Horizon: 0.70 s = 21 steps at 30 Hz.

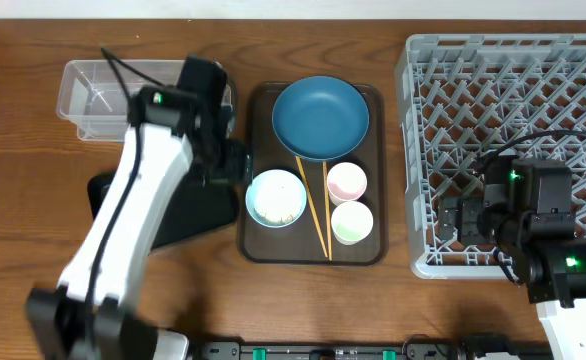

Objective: Sort waste into correct bins and load items into the dishwasher rack
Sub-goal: 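Withdraw the left gripper from the bin toward the brown tray, then lower the left gripper onto the rim of the light-blue rice bowl and grasp it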

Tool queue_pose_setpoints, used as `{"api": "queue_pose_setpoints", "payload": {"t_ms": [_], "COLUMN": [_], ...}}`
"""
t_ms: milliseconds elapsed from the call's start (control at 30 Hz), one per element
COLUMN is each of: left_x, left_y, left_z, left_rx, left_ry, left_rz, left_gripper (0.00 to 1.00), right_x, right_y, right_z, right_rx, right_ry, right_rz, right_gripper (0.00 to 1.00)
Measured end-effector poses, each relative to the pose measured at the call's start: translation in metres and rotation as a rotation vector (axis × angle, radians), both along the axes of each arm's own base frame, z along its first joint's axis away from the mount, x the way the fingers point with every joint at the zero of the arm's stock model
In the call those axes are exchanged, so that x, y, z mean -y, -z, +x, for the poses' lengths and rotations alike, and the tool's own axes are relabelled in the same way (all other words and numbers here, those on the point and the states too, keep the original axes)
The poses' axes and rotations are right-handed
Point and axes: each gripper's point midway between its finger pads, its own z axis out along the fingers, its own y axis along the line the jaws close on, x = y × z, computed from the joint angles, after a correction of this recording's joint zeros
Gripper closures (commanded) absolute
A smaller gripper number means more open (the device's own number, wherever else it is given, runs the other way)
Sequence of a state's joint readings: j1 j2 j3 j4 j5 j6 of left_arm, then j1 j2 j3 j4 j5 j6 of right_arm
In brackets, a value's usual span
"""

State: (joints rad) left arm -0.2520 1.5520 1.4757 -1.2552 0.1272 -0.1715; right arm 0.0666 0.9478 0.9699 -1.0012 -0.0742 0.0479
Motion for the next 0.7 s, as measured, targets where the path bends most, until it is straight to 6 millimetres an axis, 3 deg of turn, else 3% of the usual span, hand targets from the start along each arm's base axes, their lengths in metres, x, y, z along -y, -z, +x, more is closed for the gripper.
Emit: {"api": "queue_pose_setpoints", "payload": {"t_ms": [133,267,467,700], "left_x": [0.0,0.0,0.015,0.065], "left_y": [-0.019,-0.022,-0.002,0.027], "left_z": [-0.018,-0.019,0.001,0.022], "left_rx": [0.147,0.29,0.347,0.339], "left_ry": [-0.014,-0.034,-0.012,0.096], "left_rz": [-0.02,-0.058,-0.075,-0.096], "left_gripper": [0.14,0.14,0.14,0.14], "right_x": [0.0,0.0,0.0,0.001], "right_y": [0.0,0.0,0.0,0.0], "right_z": [0.0,0.0,0.0,0.0], "right_rx": [0.0,0.0,0.001,0.001], "right_ry": [0.0,0.001,0.001,0.002], "right_rz": [-0.001,-0.001,-0.002,-0.003], "right_gripper": [0.01,0.01,0.01,0.01]}}
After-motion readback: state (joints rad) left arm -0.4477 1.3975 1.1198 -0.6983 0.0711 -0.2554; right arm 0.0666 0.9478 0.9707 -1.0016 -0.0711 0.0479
